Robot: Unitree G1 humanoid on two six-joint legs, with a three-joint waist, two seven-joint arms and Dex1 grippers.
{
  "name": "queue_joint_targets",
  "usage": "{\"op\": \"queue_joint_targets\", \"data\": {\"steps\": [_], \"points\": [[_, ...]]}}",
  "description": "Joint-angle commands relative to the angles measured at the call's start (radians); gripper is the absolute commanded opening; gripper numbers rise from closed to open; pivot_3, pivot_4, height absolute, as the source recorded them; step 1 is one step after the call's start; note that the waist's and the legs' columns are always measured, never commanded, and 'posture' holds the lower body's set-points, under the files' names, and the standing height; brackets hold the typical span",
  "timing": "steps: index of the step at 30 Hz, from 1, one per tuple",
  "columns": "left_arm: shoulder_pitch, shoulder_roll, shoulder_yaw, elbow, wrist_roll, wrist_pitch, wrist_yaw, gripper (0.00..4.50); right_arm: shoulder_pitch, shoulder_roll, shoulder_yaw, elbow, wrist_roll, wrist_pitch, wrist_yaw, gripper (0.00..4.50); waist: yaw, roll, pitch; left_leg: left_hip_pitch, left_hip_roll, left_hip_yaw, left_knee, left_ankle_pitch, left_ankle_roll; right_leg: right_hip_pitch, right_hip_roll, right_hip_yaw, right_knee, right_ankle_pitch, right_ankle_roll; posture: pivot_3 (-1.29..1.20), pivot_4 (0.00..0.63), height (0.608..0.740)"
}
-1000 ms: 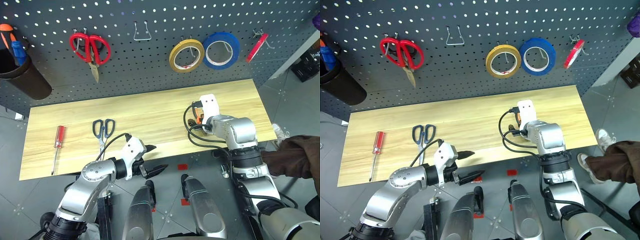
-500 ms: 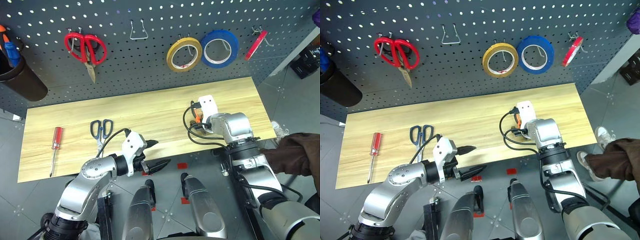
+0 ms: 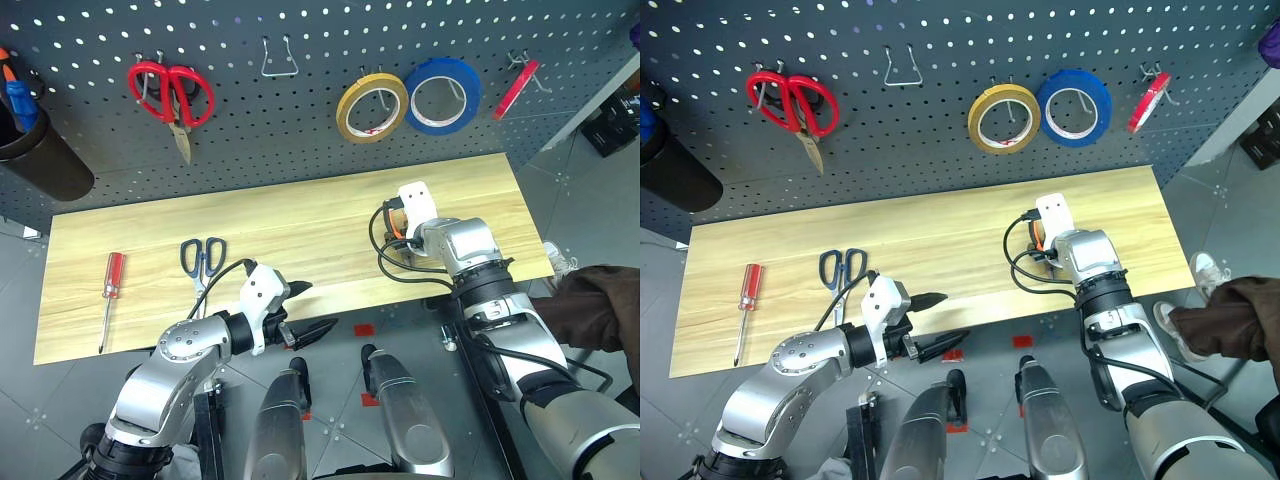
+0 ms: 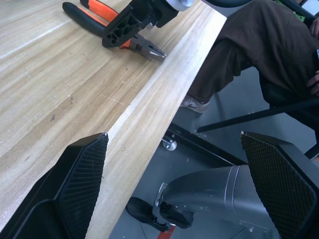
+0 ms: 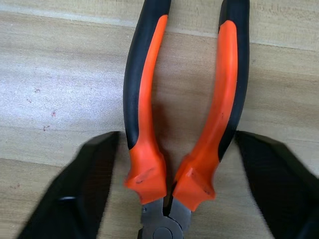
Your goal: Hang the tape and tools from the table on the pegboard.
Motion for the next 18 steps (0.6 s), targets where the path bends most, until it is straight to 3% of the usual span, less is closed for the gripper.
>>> {"op": "queue_joint_targets", "data": {"steps": [1,2,6,9,14,18], "points": [[0.005,0.000,0.009,-0.041,-0.016,-0.006,0.004,4.50,0.016,-0.004,0.007,-0.002,-0.005,0.032,0.017,2.66,0.000,0.000,0.000,0.000,0.000,0.000,0.000,0.000,0.000,0.000,0.000,0.000,0.000,0.000,0.000,-0.13,0.511,0.740],[0.000,0.000,0.011,-0.038,-0.016,-0.006,0.004,4.50,0.022,-0.006,0.005,-0.018,0.000,0.045,0.027,2.42,0.000,0.000,0.000,0.000,0.000,0.000,0.000,0.000,0.000,0.000,0.000,0.000,0.000,0.000,0.000,-0.13,0.511,0.740],[-0.016,-0.013,0.021,-0.018,-0.012,-0.027,0.012,4.50,0.048,-0.021,0.018,-0.097,0.014,0.083,0.074,2.40,0.003,0.000,0.000,-0.001,0.000,-0.001,-0.001,0.000,0.000,0.000,0.000,0.000,-0.001,0.000,0.000,-0.13,0.505,0.740],[-0.025,-0.058,0.047,0.007,0.002,-0.109,0.044,4.50,0.097,-0.050,0.064,-0.273,0.053,0.070,0.184,2.40,0.006,0.000,0.000,-0.001,0.000,-0.001,-0.001,-0.001,-0.001,0.000,0.000,-0.001,-0.002,0.000,0.000,-0.13,0.496,0.740],[-0.019,-0.184,0.157,0.073,0.029,-0.350,0.127,4.50,0.188,-0.114,0.086,-0.723,0.206,-0.001,0.405,2.40,0.010,0.001,0.002,-0.007,0.001,-0.002,0.001,-0.002,-0.003,-0.004,0.000,-0.002,-0.002,0.001,0.000,-0.10,0.446,0.740],[0.000,-0.202,0.192,0.149,0.099,-0.506,0.159,4.50,0.124,-0.085,0.053,-0.817,0.234,-0.074,0.394,2.40,0.016,0.000,0.000,-0.012,0.002,-0.004,0.002,-0.002,-0.003,-0.011,0.001,-0.004,0.001,0.004,-0.004,-0.08,0.411,0.740]]}}
